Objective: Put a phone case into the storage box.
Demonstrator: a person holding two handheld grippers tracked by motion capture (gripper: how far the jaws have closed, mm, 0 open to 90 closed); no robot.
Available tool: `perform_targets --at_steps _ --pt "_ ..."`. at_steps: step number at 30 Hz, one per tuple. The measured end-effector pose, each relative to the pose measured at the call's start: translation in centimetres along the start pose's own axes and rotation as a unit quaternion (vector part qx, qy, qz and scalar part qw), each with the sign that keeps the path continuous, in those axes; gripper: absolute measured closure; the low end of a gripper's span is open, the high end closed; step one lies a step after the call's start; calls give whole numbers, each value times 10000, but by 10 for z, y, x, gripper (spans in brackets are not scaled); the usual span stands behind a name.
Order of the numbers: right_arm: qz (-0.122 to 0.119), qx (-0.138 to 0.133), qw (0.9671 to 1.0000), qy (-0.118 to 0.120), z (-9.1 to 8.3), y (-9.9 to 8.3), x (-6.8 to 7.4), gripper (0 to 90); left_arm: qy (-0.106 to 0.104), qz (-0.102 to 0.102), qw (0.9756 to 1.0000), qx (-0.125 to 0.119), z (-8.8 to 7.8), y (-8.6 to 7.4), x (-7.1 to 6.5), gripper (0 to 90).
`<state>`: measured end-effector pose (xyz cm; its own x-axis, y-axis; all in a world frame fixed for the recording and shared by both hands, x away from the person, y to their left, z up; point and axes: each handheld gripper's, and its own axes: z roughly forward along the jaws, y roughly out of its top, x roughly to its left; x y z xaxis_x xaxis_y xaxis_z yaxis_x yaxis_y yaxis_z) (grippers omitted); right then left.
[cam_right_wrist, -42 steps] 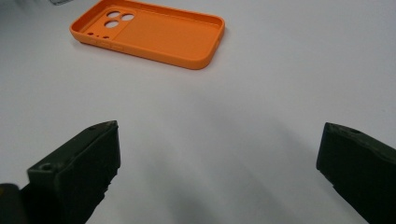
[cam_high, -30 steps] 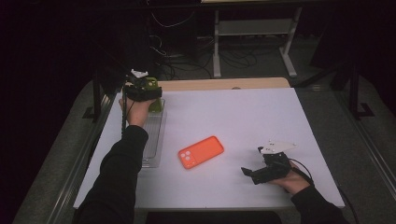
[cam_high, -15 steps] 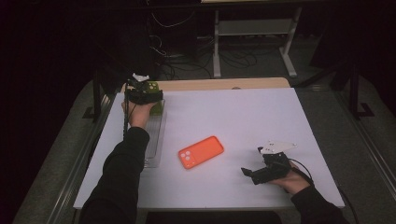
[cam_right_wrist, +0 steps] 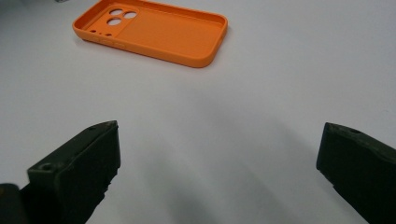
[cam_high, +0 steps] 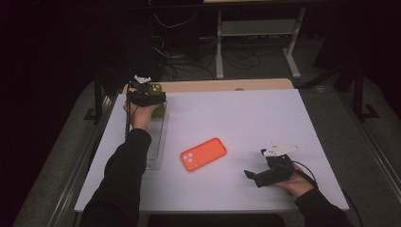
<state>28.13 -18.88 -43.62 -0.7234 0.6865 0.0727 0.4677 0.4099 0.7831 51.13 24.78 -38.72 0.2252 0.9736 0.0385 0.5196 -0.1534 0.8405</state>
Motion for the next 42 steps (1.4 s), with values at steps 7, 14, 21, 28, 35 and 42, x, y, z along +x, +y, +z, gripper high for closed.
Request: perform_targets --at_steps 7,14,21,28,35,42 --pt "-4 -2 10000 0 0 0 0 0 -158 -39 9999 -58 -14 5 8 0" --pt "-29 -23 10000 -8 1 2 0 0 -426 121 9989 141 -40 4 18 0" --pt "-22 -5 10000 -54 2 4 -1 0 -934 127 9955 10 -65 7 18 0" --pt "-22 -19 10000 -49 1 4 -1 0 -1394 286 9898 -112 -88 -2 3 0" --pt "-39 -3 10000 -29 2 4 0 0 -1906 308 9811 -123 -102 -15 -14 0" --pt "-25 17 10000 -27 2 5 -1 0 -2180 531 9744 -118 -107 -27 -34 0"
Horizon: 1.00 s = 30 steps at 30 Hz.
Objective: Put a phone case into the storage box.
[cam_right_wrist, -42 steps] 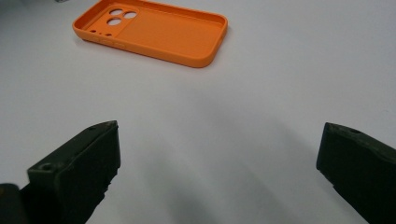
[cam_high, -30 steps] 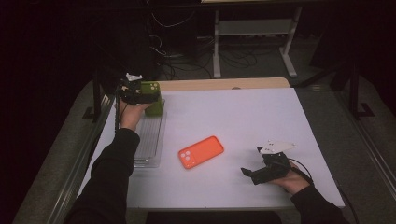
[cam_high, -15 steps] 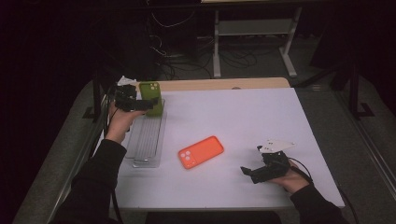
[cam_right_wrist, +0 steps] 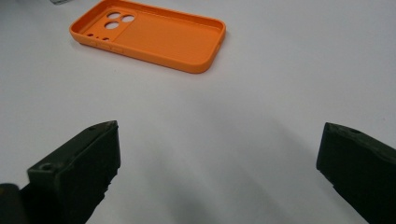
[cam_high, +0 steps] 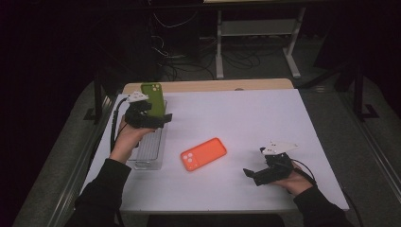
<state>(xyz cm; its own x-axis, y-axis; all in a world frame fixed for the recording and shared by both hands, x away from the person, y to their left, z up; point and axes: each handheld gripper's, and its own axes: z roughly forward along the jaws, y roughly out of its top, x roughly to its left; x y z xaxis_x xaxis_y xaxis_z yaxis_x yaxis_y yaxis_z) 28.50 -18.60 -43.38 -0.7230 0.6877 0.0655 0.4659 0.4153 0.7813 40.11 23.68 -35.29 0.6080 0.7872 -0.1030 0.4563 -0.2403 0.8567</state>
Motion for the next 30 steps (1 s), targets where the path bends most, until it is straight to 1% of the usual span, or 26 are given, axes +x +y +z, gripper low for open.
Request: perform_targets --at_steps 4,5,7,10,13,16,19,20,23,24,25,28,29,30 --pt "2 9 10000 6 0 0 0 0 -189 49 9998 32 3 -5 -11 0" --pt "-14 3 10000 2 0 0 0 0 -205 81 9997 72 3 -5 -12 0" --pt "-12 0 10000 -1 0 0 0 0 -285 80 9995 79 5 -5 -18 0" --pt "-17 0 10000 2 0 0 0 0 -387 164 9991 101 6 -5 -26 0" --pt "-12 1 10000 3 0 0 0 0 -486 243 9985 117 9 -6 -35 28" --pt "-41 -13 10000 14 1 0 0 0 -621 230 9977 167 13 -5 -43 69" --pt "-74 -21 10000 17 1 0 -1 0 -762 269 9964 257 17 -5 -51 138" --pt "-55 -18 10000 16 1 1 -1 0 -829 274 9957 307 19 -5 -53 146" --pt "-62 -15 10000 12 1 1 0 0 -1027 290 9934 418 26 -6 -62 239" --pt "-54 5 10000 18 1 0 0 0 -1107 350 9922 463 29 -6 -65 272" --pt "-43 11 10000 9 0 0 0 0 -1171 339 9914 481 31 -6 -68 322" --pt "-68 -21 10000 -1 0 1 -1 0 -1249 403 9895 607 41 -7 -79 430" --pt "-57 -3 10000 -11 0 0 0 0 -1251 468 9890 636 44 -7 -82 482" --pt "-48 1 10000 -19 0 0 0 0 -1287 490 9880 694 47 -8 -86 520"
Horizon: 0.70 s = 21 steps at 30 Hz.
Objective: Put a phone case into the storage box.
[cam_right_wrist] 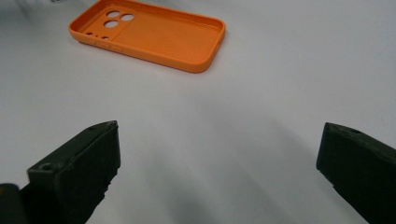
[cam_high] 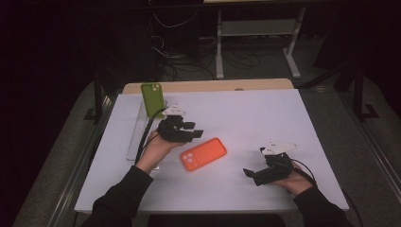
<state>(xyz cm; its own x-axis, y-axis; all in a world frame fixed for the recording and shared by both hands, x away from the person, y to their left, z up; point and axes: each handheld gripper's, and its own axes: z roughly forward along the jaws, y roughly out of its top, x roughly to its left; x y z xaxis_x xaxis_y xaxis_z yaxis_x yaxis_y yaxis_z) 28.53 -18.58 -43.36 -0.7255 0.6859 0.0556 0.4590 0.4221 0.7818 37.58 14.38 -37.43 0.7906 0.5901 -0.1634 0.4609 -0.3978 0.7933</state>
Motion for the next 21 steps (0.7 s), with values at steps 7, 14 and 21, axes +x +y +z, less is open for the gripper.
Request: perform_targets --at_steps 7,14,21 --pt "-43 -23 10000 -7 -1 0 0 0 -187 150 9993 292 31 -3 -14 824" --pt "-54 4 10000 12 -1 0 0 0 -334 384 9963 686 59 -11 -19 896" --pt "-65 6 10000 13 -1 0 1 0 -429 529 9939 866 81 -19 -32 896"
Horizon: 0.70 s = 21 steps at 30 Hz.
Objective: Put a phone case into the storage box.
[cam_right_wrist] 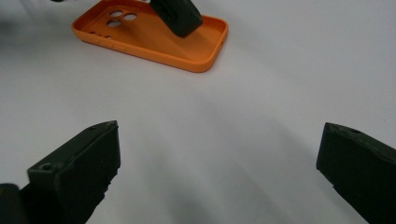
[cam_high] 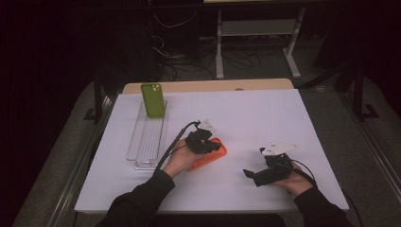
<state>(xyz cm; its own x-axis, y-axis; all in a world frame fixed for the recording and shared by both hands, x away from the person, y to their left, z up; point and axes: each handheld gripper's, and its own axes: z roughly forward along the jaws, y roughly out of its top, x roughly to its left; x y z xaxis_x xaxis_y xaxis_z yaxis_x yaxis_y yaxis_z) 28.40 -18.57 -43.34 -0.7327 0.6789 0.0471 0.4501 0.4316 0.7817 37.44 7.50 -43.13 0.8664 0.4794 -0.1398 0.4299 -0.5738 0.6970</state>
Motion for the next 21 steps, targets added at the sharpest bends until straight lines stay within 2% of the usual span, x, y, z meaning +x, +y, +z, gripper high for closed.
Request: perform_targets --at_steps 2,4,6,7,10,11,12,14,15,16,21 --pt "9 2 10000 8 0 0 0 0 -40 -35 10000 -29 5 -1 -3 896" --pt "-1 2 10000 9 0 0 0 0 -49 85 9999 95 7 -2 -3 896" --pt "-1 9 10000 12 0 0 0 0 -68 -14 9999 72 10 -3 -5 896" --pt "3 12 10000 13 0 0 0 0 -73 92 9998 170 10 -4 -3 896" --pt "9 7 10000 10 0 0 0 0 -66 74 9998 175 12 -5 -4 896" --pt "11 7 10000 9 0 0 0 0 -96 59 9998 178 12 -5 -4 896" --pt "14 8 10000 11 1 0 0 0 -131 -46 9998 108 13 -5 -5 896" --pt "29 9 10000 10 1 0 0 0 -202 -74 9997 130 13 -6 -6 896" --pt "41 16 10000 16 1 0 0 0 -268 -21 9994 196 13 -6 -6 896" --pt "46 21 10000 14 1 0 0 0 -318 -64 9993 199 14 -6 -7 896" --pt "36 22 10000 15 1 0 0 0 -593 7 9979 267 15 -6 -13 896"
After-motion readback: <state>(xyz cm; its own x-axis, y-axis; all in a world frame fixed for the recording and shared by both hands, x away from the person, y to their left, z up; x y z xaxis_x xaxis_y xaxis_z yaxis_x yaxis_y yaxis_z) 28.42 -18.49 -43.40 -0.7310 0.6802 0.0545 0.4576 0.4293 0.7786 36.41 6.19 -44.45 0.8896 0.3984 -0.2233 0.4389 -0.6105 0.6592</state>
